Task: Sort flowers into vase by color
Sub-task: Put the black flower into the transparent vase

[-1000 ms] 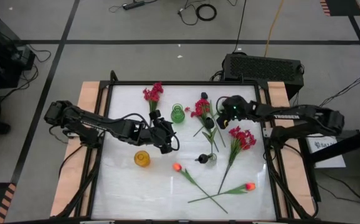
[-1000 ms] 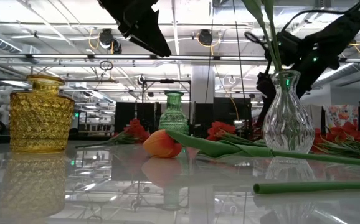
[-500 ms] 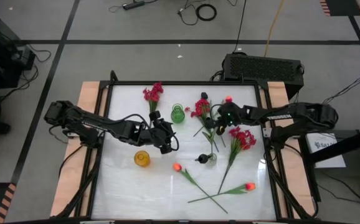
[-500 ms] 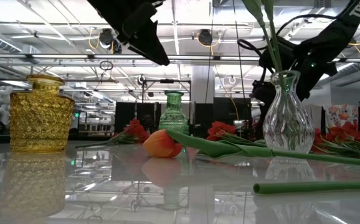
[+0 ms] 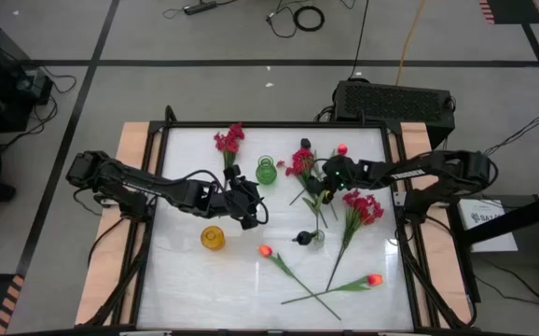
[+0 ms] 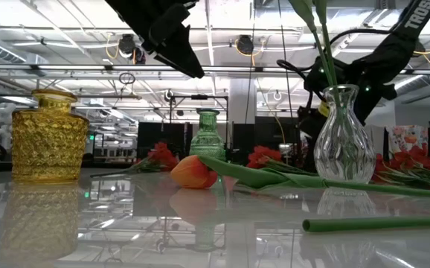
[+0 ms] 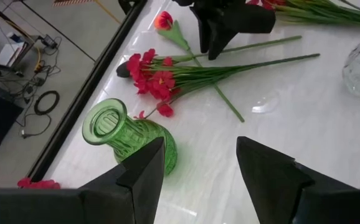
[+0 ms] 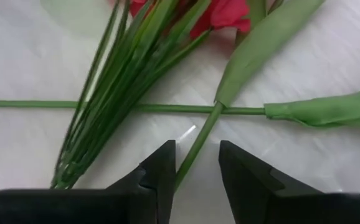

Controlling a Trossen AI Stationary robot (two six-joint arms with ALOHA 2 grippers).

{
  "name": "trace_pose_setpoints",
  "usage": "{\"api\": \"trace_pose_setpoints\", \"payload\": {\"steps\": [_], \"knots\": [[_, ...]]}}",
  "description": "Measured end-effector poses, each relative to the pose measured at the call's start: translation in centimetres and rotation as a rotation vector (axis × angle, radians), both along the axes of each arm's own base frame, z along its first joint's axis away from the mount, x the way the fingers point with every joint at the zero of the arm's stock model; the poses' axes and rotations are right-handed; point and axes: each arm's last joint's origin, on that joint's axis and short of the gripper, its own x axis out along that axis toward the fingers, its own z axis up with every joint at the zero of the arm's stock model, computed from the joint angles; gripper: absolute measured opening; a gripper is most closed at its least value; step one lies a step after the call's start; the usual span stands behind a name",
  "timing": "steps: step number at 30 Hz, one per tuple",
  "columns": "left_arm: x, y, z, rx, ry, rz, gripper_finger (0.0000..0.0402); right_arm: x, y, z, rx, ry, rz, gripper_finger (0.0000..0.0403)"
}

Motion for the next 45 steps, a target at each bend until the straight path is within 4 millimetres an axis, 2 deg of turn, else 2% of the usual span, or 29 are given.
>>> {"api": "trace_pose_setpoints", "payload": {"steps": [4, 11, 16, 23, 27, 34, 45], "knots": [[0.0, 0.0, 0.0, 0.001, 0.002, -0.001, 0.0205, 0.0, -0.1, -0.2, -0.026, 0.02, 0.006, 0.0088], [0.0, 0.0, 0.0, 0.002, 0.004, -0.001, 0.0205, -0.1, 0.0, 0.1, -0.037, 0.025, 0.013, 0.0009], [0.0, 0.0, 0.0, 0.003, 0.007, -0.002, 0.0205, -0.4, 0.1, 0.7, -0.048, 0.014, 0.01, 0.0003], [0.0, 0.0, 0.0, 0.003, 0.006, -0.001, 0.0205, -0.7, 0.0, 2.7, -0.146, -0.049, -0.035, 0.0001], [0.0, 0.0, 0.0, 0.002, 0.004, -0.001, 0.0205, -1.1, -0.1, 4.5, -0.223, -0.113, -0.061, 0.0001], [0.0, -0.1, 0.0, 0.001, 0.003, -0.002, 0.0205, -2.1, 0.3, 8.9, -0.328, -0.36, -0.059, 0.0], [0.0, -0.1, 0.0, -0.005, 0.001, -0.002, 0.0205, -6.5, 2.3, 16.0, -0.465, -0.799, -0.007, 0.0]]}}
